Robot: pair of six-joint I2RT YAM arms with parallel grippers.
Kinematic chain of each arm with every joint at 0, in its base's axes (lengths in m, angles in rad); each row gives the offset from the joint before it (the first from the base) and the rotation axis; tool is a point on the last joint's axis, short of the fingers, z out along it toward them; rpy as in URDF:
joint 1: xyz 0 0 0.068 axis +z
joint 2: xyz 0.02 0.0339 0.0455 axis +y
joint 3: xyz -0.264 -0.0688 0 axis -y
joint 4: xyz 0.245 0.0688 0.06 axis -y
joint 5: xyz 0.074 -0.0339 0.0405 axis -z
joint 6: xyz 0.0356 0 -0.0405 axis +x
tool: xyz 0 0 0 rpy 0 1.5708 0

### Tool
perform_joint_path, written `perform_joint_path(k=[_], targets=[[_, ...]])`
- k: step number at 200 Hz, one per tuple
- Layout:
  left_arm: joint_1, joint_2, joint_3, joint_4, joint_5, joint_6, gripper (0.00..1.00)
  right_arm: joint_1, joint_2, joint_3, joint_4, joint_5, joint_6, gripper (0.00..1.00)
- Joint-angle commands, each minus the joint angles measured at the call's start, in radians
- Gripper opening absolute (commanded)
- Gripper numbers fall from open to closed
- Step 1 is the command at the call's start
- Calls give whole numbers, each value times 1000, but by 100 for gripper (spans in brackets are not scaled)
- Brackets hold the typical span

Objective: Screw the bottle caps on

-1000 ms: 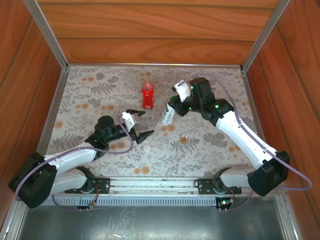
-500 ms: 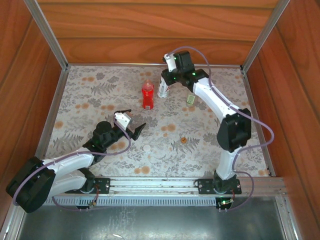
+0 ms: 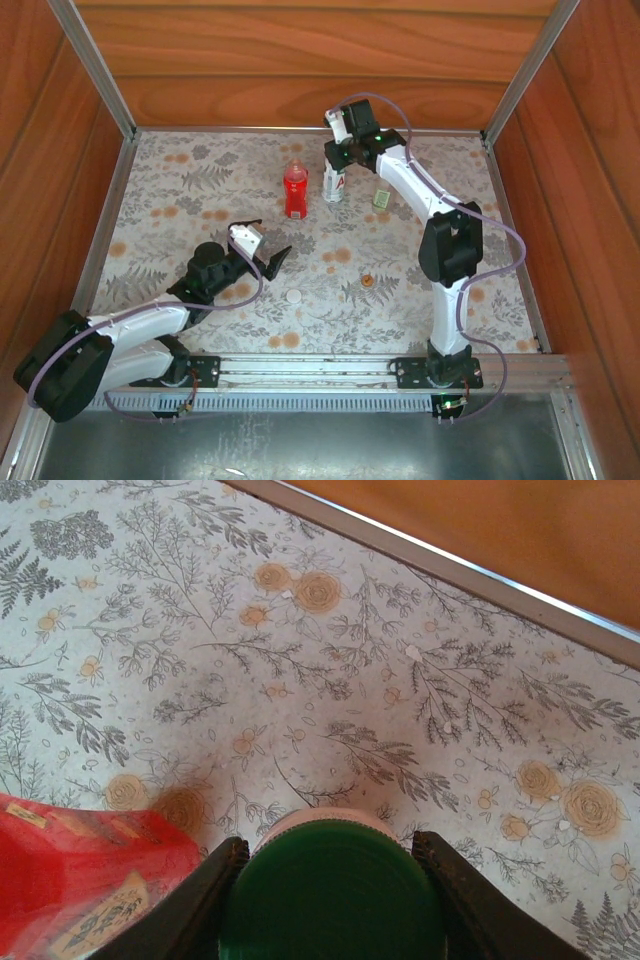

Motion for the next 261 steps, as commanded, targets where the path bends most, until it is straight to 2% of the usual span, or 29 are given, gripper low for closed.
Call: perform_joint_path(k=[1,38,61,75,93,107,115,120,165,183,206,261], targets=[[1,13,5,6,1,-10,100,-8,14,28,-19,-10,-8,42],[14,82,54,4,-2,-31,100,-9,22,42,-37,-12,-10,54],[17,144,102,3,-49,-37,100,-8,5,58,-53,-16,-11,62],[16,197,149,5,-105,-48,100,-8,-24,54,-49,-23,-13,67],[10,280,210,12,-172,-64,100,-6,-73,35,-41,-37,-11,83],[5,342,248,38,-239,-79,100,0,-122,-7,-15,-41,-10,90],[6,373,264,61,-271,-84,100,4,-153,-35,1,-43,-10,90],[5,393,274,76,-285,-85,100,5,-172,-56,9,-43,-10,95],[-8,536,363,168,-393,-17,100,14,-373,-261,90,-55,8,96],[-10,585,383,205,-356,-2,100,14,-453,-324,100,-54,10,97],[-31,638,415,221,-351,11,100,14,-507,-359,76,-46,13,97],[-38,769,530,301,-426,-32,100,14,-604,-445,113,-59,30,97]])
